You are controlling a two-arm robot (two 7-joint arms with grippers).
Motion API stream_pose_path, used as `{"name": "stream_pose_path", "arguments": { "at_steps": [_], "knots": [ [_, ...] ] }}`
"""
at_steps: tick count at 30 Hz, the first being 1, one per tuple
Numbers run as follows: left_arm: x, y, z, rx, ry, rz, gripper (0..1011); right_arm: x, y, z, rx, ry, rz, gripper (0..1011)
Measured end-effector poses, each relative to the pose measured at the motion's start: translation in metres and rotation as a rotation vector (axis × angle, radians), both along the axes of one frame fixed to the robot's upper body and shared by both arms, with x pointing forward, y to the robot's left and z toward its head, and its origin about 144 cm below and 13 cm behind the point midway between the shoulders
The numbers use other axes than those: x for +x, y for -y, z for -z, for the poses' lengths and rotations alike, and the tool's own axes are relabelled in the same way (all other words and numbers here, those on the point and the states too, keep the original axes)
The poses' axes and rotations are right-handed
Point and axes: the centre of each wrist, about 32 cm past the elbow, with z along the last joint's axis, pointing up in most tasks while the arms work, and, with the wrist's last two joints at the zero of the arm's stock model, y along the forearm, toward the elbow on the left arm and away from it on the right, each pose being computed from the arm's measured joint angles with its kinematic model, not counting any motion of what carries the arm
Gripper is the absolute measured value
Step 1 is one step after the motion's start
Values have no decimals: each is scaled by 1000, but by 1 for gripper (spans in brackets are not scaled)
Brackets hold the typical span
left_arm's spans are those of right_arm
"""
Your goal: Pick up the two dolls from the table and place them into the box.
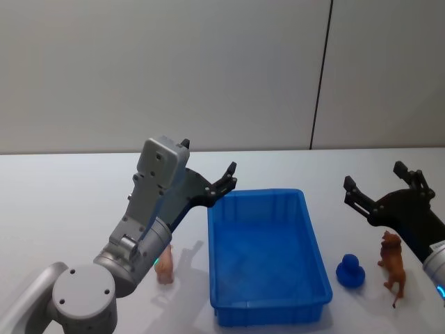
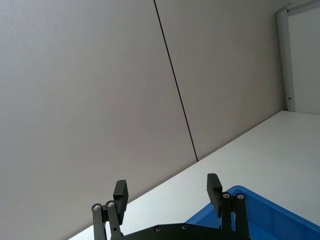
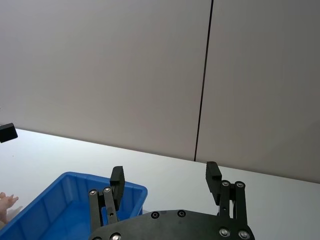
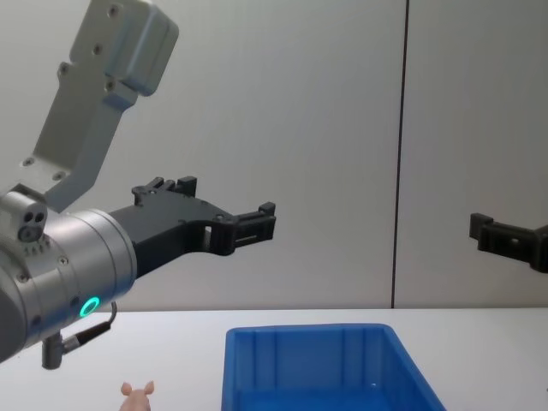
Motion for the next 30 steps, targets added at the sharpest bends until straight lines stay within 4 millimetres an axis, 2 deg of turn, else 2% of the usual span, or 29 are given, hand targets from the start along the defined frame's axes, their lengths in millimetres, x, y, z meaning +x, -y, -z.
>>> {"name": "stream_pose_path", "arguments": {
  "at_steps": [20,30],
  "knots": [
    [0,0,0,0,0,0,1001,0,0,0,-1,-1,1,1001],
    [0,0,0,0,0,0,1001,-17,10,6,-4,-35,71,1001]
  ]
}}
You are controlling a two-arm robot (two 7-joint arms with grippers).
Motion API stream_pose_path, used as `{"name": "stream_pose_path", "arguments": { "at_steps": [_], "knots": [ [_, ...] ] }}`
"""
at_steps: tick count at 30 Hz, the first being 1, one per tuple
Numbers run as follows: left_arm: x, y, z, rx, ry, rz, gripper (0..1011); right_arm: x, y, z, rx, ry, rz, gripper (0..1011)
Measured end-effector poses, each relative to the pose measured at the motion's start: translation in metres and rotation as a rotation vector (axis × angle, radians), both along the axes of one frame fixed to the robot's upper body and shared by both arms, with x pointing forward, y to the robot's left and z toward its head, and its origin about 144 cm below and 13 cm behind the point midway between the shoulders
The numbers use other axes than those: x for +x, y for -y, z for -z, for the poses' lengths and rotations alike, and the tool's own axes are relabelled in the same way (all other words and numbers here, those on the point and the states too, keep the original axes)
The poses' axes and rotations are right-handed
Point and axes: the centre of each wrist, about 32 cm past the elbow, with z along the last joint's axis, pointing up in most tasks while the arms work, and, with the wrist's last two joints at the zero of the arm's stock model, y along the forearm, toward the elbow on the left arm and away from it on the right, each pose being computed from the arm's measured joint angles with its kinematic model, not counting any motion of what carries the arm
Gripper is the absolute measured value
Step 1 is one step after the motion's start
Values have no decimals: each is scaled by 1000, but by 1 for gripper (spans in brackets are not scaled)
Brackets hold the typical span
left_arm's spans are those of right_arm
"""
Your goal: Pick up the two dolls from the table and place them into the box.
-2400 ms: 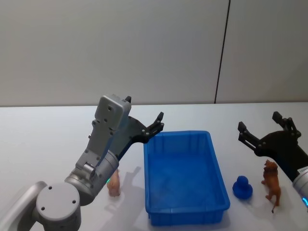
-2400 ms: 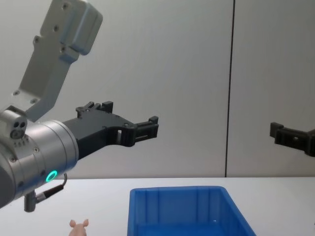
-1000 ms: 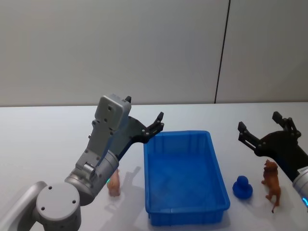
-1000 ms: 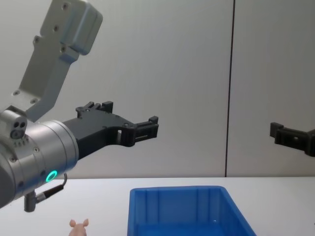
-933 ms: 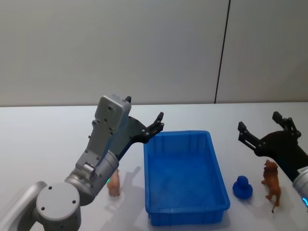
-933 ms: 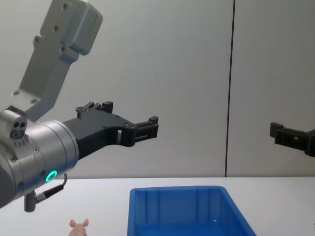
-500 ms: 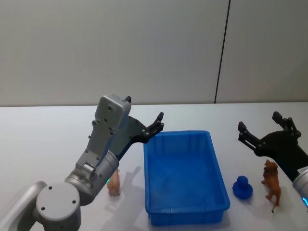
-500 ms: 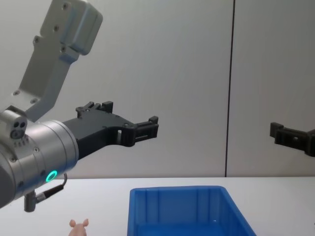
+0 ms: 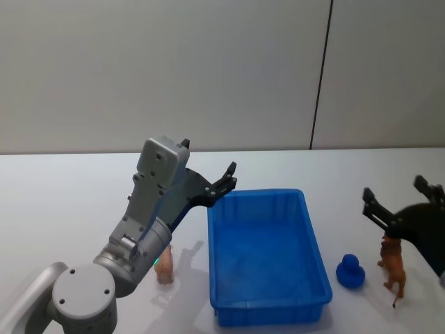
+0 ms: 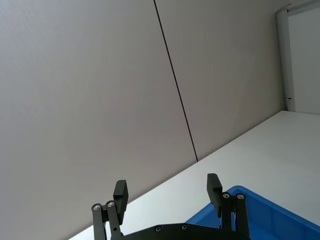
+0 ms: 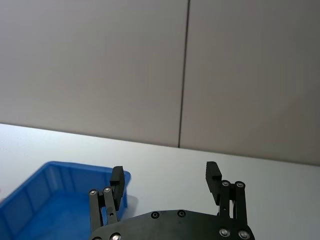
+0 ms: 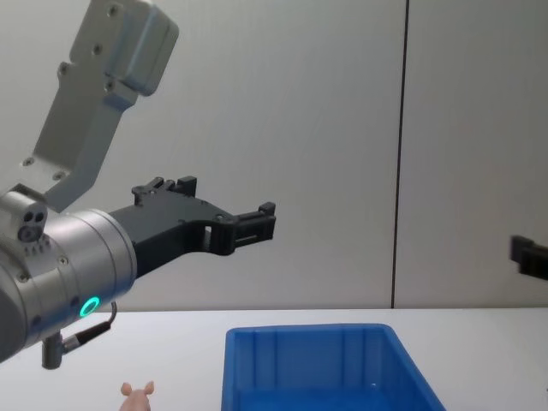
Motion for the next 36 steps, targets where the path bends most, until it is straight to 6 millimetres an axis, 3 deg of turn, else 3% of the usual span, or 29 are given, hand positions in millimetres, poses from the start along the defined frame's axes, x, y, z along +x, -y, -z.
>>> {"name": "stream_pose_path", "arguments": {
  "at_steps": [13,36],
  "knots": [
    [0,0,0,0,0,0,1001,-19,12,8,-10,-120,135,1001],
    [0,0,0,0,0,0,1001,-6,7,32,-58,-378,170,1001]
  ]
}}
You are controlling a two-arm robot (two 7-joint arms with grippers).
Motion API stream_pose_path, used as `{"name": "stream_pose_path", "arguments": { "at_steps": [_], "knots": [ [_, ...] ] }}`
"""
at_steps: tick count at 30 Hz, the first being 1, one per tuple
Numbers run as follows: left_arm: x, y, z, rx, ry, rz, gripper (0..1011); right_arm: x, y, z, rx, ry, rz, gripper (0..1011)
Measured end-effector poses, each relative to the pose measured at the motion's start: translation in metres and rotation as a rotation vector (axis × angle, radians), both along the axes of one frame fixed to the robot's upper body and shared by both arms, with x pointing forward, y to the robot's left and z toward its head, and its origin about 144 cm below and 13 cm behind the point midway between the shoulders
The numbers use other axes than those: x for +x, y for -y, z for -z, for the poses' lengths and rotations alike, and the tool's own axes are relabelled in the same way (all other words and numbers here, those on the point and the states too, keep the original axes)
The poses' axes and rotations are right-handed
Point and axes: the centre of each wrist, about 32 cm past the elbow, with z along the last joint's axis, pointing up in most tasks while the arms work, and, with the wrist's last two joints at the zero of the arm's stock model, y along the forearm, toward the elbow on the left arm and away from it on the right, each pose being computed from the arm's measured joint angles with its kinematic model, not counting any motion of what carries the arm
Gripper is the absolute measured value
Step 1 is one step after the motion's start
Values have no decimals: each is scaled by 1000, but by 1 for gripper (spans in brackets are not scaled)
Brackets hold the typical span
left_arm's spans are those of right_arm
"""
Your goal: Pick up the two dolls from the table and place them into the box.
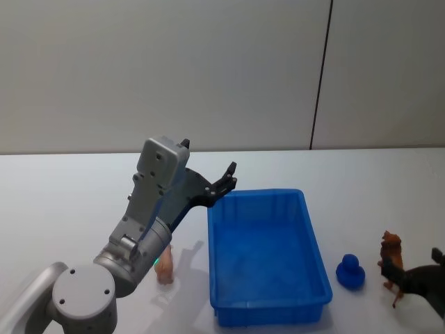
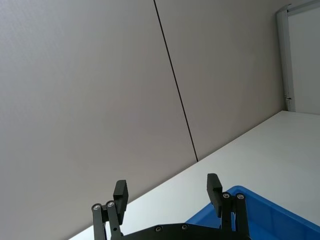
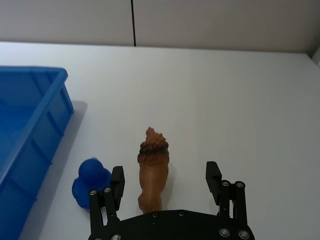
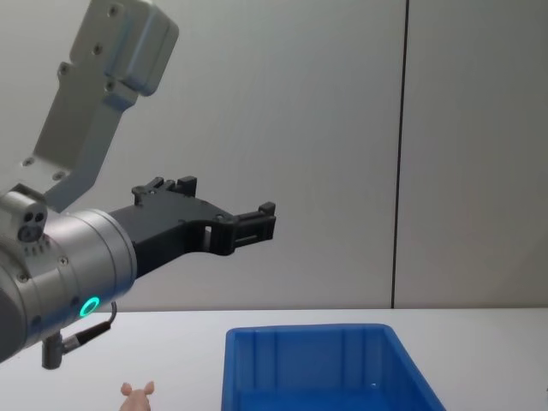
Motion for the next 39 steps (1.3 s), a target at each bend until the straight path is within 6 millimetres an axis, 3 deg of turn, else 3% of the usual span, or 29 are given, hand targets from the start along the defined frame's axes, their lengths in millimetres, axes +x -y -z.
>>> {"name": "stream_pose_path", "arguments": {
  "at_steps": [25,33,39],
  "knots": [
    [0,0,0,0,0,0,1001,17,-15,22,-33,-96,-16,1001],
    [0,0,0,0,0,0,1001,20,-18,25,-38,-102,-20,838],
    [0,0,0,0,0,0,1001,21,-19,25,-39,-104,-22,646]
  ]
}}
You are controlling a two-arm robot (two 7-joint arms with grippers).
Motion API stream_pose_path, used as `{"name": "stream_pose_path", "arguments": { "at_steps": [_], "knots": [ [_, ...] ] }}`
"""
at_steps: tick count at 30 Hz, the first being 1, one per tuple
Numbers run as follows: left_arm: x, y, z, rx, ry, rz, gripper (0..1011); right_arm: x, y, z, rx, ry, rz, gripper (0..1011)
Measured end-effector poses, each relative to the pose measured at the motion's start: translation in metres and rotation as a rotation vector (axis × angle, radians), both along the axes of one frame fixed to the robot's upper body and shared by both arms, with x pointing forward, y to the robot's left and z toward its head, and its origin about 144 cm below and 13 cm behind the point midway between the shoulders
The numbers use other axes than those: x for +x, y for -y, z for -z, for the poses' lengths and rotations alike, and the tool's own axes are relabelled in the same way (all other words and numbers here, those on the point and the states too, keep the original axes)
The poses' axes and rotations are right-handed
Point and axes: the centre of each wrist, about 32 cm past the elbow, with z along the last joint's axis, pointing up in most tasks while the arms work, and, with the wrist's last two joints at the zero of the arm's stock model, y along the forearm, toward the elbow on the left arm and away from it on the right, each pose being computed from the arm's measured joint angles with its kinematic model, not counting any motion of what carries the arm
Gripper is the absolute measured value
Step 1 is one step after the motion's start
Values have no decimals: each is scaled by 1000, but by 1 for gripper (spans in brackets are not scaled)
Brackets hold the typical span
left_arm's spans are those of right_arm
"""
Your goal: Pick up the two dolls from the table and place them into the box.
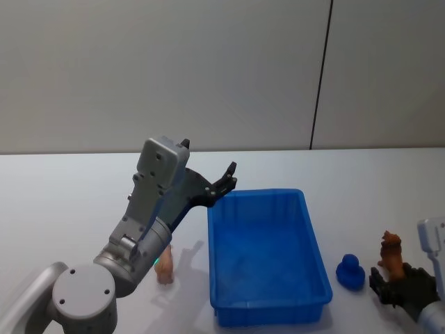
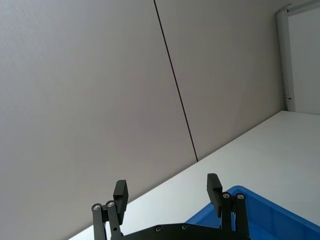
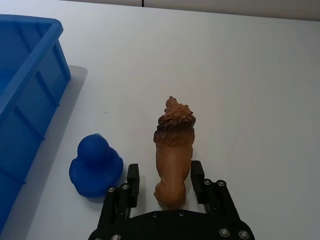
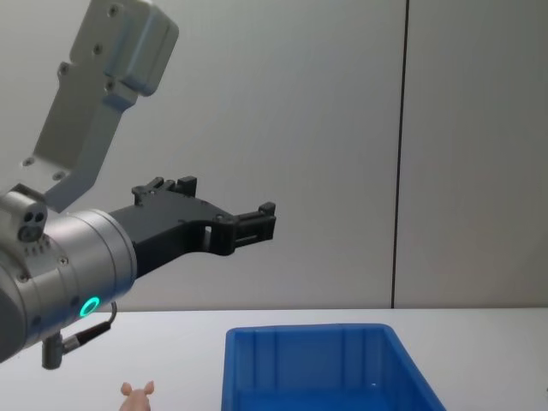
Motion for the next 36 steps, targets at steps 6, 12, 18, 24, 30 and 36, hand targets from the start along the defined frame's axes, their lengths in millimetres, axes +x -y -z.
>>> {"name": "stream_pose_path", "arguments": {
  "at_steps": [6,12,18,24,30,36],
  "knots": [
    [0,0,0,0,0,0,1001,1,-1,1,-1,-2,-1,475],
    [0,0,0,0,0,0,1001,1,-1,1,-2,-3,-2,305],
    [0,0,0,0,0,0,1001,1,-1,0,-10,16,-3,305],
    [0,0,0,0,0,0,1001,2,-2,-5,-25,70,-9,305],
    [0,0,0,0,0,0,1001,3,-5,-14,-40,142,-35,305],
    [0,0,0,0,0,0,1001,5,-10,-25,-47,225,-83,305]
  ]
}}
